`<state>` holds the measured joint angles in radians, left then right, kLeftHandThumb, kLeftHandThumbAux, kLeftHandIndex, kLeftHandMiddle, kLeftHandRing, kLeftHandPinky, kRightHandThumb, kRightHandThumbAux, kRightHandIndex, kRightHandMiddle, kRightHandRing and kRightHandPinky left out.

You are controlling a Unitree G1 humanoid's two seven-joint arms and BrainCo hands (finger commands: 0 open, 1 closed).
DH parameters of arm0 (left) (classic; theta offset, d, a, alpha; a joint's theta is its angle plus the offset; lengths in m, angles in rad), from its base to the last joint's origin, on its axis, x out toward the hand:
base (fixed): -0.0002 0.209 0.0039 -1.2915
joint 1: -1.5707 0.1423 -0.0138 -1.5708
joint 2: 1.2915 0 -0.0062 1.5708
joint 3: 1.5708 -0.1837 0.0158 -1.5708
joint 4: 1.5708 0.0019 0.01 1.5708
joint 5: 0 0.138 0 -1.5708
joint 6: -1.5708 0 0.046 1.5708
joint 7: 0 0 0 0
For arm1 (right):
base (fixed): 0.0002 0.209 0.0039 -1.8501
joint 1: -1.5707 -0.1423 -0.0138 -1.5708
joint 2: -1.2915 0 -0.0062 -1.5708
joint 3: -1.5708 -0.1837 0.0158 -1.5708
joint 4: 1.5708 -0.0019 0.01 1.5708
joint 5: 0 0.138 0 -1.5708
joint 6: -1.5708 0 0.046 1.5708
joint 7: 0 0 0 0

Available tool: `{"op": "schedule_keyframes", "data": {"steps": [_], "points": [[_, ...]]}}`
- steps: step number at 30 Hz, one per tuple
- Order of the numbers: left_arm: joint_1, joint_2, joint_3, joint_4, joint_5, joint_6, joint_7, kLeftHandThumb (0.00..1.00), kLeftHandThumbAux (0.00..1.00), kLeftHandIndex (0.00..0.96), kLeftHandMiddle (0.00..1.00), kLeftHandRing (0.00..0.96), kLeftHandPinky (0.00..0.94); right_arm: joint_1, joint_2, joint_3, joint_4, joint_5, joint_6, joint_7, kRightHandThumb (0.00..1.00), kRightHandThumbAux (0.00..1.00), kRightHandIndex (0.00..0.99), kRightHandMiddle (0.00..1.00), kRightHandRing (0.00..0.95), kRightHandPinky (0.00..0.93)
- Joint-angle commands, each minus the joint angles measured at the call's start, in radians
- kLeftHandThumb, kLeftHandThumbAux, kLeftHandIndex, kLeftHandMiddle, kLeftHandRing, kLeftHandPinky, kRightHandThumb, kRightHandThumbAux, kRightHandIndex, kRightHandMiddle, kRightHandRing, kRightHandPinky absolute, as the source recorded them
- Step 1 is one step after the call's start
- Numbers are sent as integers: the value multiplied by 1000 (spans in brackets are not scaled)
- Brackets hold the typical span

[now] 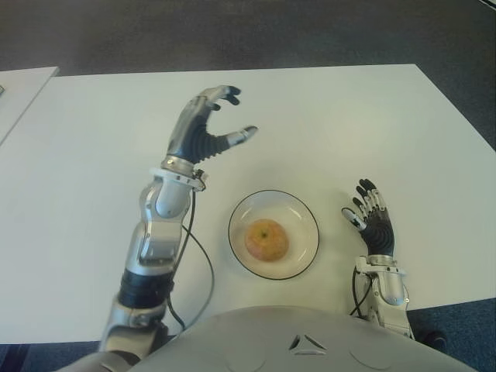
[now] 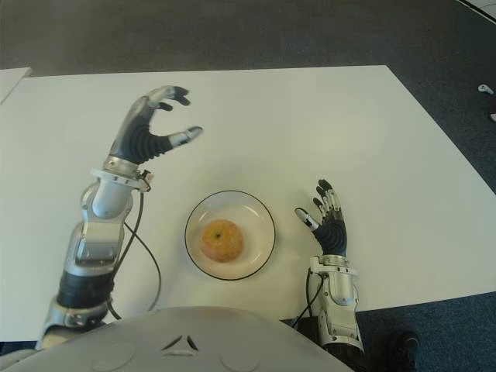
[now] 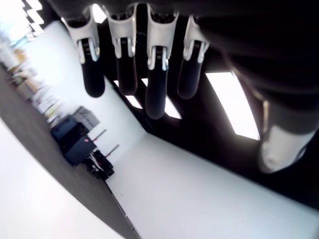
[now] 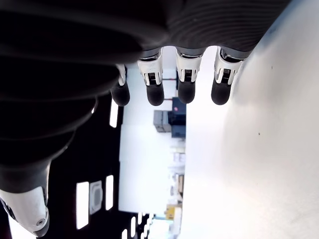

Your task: Put the apples into the plate.

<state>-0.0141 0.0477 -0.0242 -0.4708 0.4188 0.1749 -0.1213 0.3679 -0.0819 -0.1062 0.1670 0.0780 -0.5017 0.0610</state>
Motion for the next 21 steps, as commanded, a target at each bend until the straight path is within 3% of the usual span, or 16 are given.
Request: {"op": "schedule_keyframes", "data": {"steps": [1,2,3,4,6,9,13,19,21], "points": [[49,-111,166,-17,-221,266,-4,660,690,406,358,353,368,61,42,27,172,-6,149,1,174,632,55,69,44,84],[58,-131,175,-25,-246,314,-5,668,697,408,355,356,373,61,42,29,171,-7,151,1,175,633,56,70,46,88],[64,-145,181,-33,-266,350,-5,533,655,356,342,354,373,61,42,30,170,-7,152,1,175,634,58,71,48,90],[79,-158,180,-39,-280,372,-1,482,641,337,337,354,373,62,42,31,169,-9,153,1,175,635,59,72,49,91],[95,-167,178,-47,-296,396,4,349,602,283,315,346,367,62,42,32,169,-10,154,0,175,637,62,71,49,87],[194,-195,149,-59,-317,394,17,264,572,243,289,329,352,66,44,35,163,-13,157,-2,171,641,63,67,44,82],[289,-191,129,-35,-354,346,23,209,555,223,273,316,352,74,44,38,155,-12,160,0,167,648,61,61,39,79],[368,-140,129,38,-388,201,15,161,542,218,244,282,319,76,44,38,157,-10,156,1,169,647,62,56,35,76],[419,-115,139,120,-398,70,-7,143,539,216,228,255,288,73,43,38,161,-8,153,3,171,644,63,57,37,79]]}}
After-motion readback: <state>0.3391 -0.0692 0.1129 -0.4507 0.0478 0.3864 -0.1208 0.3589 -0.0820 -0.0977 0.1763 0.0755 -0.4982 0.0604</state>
